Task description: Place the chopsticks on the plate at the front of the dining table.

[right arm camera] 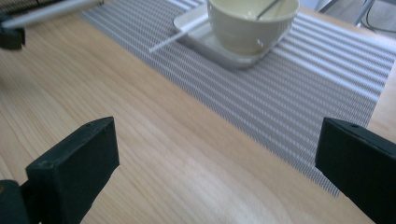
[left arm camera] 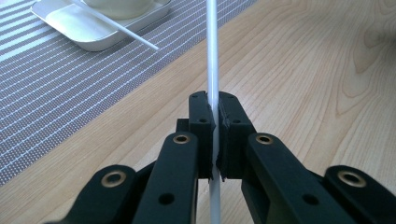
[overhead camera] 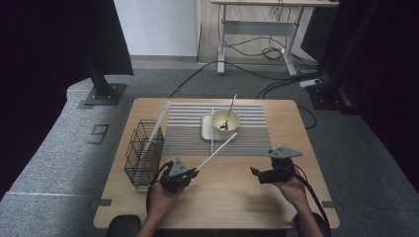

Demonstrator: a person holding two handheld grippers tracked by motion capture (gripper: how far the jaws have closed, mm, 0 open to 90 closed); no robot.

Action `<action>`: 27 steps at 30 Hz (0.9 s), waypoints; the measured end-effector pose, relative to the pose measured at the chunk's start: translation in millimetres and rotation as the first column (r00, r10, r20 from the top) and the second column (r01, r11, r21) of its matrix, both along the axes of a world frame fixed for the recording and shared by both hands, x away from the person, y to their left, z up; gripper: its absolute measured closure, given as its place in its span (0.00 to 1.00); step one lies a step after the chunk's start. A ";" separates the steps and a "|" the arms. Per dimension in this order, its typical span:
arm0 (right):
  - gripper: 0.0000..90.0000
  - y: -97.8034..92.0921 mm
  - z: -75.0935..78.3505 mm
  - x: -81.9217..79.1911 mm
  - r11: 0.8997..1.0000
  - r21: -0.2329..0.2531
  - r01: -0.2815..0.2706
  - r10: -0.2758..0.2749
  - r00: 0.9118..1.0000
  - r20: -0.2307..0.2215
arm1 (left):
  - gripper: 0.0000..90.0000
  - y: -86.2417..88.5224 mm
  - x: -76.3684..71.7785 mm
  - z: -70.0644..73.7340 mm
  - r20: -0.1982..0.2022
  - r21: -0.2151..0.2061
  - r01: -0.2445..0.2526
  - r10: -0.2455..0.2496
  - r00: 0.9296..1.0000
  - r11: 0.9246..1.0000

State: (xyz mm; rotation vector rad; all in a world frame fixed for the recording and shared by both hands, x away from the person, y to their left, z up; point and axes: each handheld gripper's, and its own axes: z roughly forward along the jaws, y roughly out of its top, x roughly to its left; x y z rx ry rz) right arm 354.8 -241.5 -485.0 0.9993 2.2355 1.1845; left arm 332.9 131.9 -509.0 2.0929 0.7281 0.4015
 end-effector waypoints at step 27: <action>0.00 -24.7 -67.6 4.1 0.997 -0.067 0.024 -0.032 0.992 -0.120 | 0.95 -7.1 33.8 15.6 -0.040 0.012 -0.047 0.048 0.998 0.999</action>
